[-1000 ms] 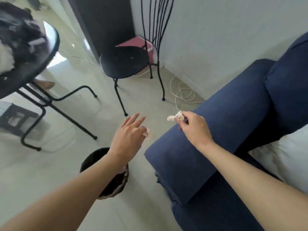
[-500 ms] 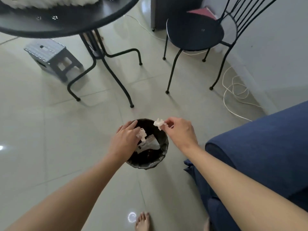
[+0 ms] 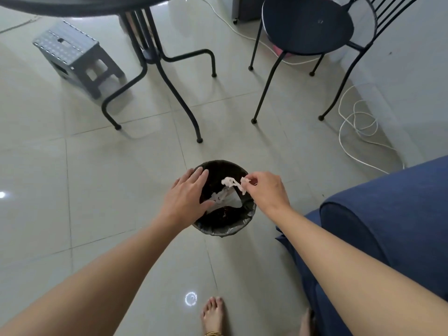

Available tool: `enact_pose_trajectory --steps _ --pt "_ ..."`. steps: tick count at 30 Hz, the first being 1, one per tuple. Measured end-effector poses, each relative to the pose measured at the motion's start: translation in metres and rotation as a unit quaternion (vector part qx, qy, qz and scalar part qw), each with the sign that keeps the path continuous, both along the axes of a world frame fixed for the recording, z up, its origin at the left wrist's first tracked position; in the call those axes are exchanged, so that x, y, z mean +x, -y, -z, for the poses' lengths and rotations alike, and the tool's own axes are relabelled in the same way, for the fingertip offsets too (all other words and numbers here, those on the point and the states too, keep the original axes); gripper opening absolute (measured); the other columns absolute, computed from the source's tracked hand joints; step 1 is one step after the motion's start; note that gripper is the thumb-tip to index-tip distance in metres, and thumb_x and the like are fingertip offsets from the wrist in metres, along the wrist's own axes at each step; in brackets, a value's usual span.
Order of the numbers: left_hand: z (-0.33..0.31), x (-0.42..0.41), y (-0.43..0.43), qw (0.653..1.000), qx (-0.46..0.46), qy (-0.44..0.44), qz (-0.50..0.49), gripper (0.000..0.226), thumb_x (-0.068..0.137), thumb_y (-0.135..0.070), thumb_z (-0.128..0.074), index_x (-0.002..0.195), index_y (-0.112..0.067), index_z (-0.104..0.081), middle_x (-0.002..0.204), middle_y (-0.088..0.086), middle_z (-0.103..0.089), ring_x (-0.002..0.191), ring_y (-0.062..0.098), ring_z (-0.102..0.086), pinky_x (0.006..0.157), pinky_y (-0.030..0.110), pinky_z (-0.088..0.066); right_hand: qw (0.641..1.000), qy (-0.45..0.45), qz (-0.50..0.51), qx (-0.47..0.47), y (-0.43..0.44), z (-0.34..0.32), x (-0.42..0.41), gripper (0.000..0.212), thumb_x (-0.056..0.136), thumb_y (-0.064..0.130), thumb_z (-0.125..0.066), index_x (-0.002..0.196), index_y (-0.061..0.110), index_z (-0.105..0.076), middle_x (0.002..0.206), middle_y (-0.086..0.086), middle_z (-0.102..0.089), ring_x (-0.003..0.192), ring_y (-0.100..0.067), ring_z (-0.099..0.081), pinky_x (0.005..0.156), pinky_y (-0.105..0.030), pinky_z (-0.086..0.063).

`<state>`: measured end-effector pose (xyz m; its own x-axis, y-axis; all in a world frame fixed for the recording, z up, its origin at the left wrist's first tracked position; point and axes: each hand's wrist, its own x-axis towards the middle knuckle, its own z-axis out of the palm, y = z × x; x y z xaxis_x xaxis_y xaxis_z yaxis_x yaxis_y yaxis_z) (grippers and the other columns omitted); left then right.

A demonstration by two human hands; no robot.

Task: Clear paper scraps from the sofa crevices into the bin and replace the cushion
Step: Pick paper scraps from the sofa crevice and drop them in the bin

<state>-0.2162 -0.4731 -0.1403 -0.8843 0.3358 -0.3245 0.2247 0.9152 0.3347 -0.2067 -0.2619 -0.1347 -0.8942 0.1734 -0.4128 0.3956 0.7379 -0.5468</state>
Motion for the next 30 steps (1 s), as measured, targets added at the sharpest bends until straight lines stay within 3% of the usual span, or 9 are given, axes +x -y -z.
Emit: enact_pose_trajectory --steps 4,7,10,13,17,23,30 --pt "-0.002 -0.001 0.006 1.0 0.004 0.011 -0.004 0.095 0.087 -0.062 -0.06 0.158 -0.021 -0.013 0.165 0.002 -0.014 0.152 0.024 -0.006 0.12 0.041 -0.014 0.994 0.081 -0.026 -0.067 0.002 0.005 -0.003 0.072 0.094 0.038 -0.072 0.154 0.014 -0.041 0.14 -0.003 -0.063 0.13 -0.024 -0.058 0.107 -0.039 -0.048" --pt "-0.004 -0.001 0.009 1.0 -0.002 0.012 -0.007 0.099 0.084 -0.071 -0.055 0.158 -0.023 -0.011 0.166 0.003 -0.01 0.152 0.024 -0.002 0.121 0.042 -0.013 0.987 0.109 -0.036 -0.112 -0.004 0.005 -0.002 0.088 0.097 0.043 -0.066 0.163 0.023 -0.011 0.159 -0.002 -0.044 0.146 -0.027 -0.041 0.117 -0.045 -0.035" --pt "-0.007 -0.002 0.009 1.0 0.007 0.011 -0.014 0.105 0.078 -0.083 -0.045 0.158 -0.027 -0.006 0.167 0.004 -0.003 0.152 0.024 0.004 0.122 0.045 -0.01 0.991 0.091 -0.06 -0.075 -0.013 0.0 0.001 0.092 0.097 0.058 -0.055 0.161 0.035 0.006 0.168 -0.007 -0.023 0.154 -0.031 -0.025 0.121 -0.05 -0.026" --pt "-0.017 -0.005 0.002 1.0 0.013 0.007 -0.011 0.11 0.074 -0.093 -0.034 0.158 -0.031 0.001 0.166 0.003 0.005 0.151 0.022 0.011 0.122 0.048 -0.005 0.992 0.039 -0.117 0.014 -0.021 -0.01 0.005 0.093 0.092 0.074 -0.042 0.159 0.04 0.014 0.172 -0.007 0.005 0.158 -0.031 0.007 0.124 -0.057 -0.005" --pt "-0.036 -0.015 -0.019 1.0 0.016 -0.007 0.006 0.114 0.071 -0.097 -0.028 0.158 -0.03 0.004 0.166 0.001 0.009 0.151 0.02 0.014 0.122 0.049 -0.003 0.987 -0.01 -0.134 0.093 -0.043 -0.03 0.011 0.096 0.087 0.085 -0.028 0.157 0.041 0.02 0.169 -0.004 0.024 0.155 -0.028 0.024 0.122 -0.058 0.01" --pt "-0.075 -0.028 -0.079 0.997 0.027 -0.036 0.068 0.114 0.072 -0.096 -0.026 0.158 -0.028 0.002 0.166 0.002 0.008 0.151 0.021 0.011 0.122 0.047 -0.002 0.982 -0.057 -0.105 0.149 -0.102 -0.076 0.026 0.098 0.086 0.088 -0.026 0.158 0.04 0.019 0.169 -0.004 0.023 0.155 -0.026 0.022 0.123 -0.057 0.01" --pt "-0.135 -0.02 -0.2 0.98 0.046 -0.057 0.187 0.114 0.073 -0.096 -0.025 0.159 -0.026 0.003 0.166 0.001 0.007 0.151 0.019 0.011 0.122 0.043 -0.001 0.98 -0.077 0.021 0.184 -0.22 -0.141 0.091 0.1 0.085 0.087 -0.031 0.158 0.04 0.019 0.17 -0.006 0.018 0.157 -0.026 0.015 0.124 -0.057 0.006"
